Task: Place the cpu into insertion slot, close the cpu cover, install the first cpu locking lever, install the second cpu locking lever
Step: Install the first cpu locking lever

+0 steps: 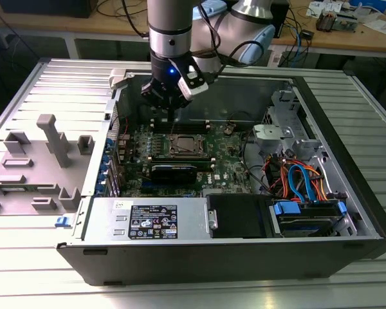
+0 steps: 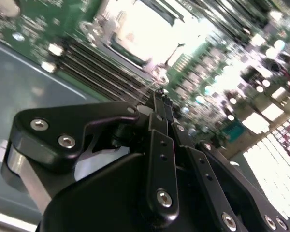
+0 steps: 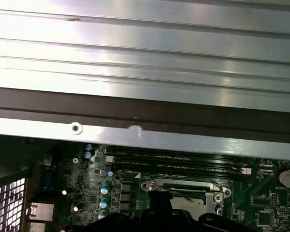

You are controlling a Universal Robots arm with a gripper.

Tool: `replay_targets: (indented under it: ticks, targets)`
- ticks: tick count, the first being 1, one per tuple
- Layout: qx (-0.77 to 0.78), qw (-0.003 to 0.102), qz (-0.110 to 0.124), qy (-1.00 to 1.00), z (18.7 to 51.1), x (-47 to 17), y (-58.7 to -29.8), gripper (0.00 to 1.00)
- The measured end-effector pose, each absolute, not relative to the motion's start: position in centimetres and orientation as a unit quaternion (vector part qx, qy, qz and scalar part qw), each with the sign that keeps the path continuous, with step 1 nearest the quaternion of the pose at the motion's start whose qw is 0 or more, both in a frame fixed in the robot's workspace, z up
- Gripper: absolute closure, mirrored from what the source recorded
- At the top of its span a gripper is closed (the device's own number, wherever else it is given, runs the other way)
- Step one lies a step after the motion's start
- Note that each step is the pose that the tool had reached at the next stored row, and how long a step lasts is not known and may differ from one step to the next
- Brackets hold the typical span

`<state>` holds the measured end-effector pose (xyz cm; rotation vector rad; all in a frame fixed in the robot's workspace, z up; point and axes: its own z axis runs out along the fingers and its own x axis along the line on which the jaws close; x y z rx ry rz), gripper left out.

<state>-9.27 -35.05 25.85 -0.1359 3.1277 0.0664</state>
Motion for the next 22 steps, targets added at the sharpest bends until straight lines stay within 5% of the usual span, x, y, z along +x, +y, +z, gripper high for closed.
replay_targets:
  ticks: [22]
  targets:
    - [-0.043,0.005,0.021,0.999,25.3,-7.6,-35.0,0.89]
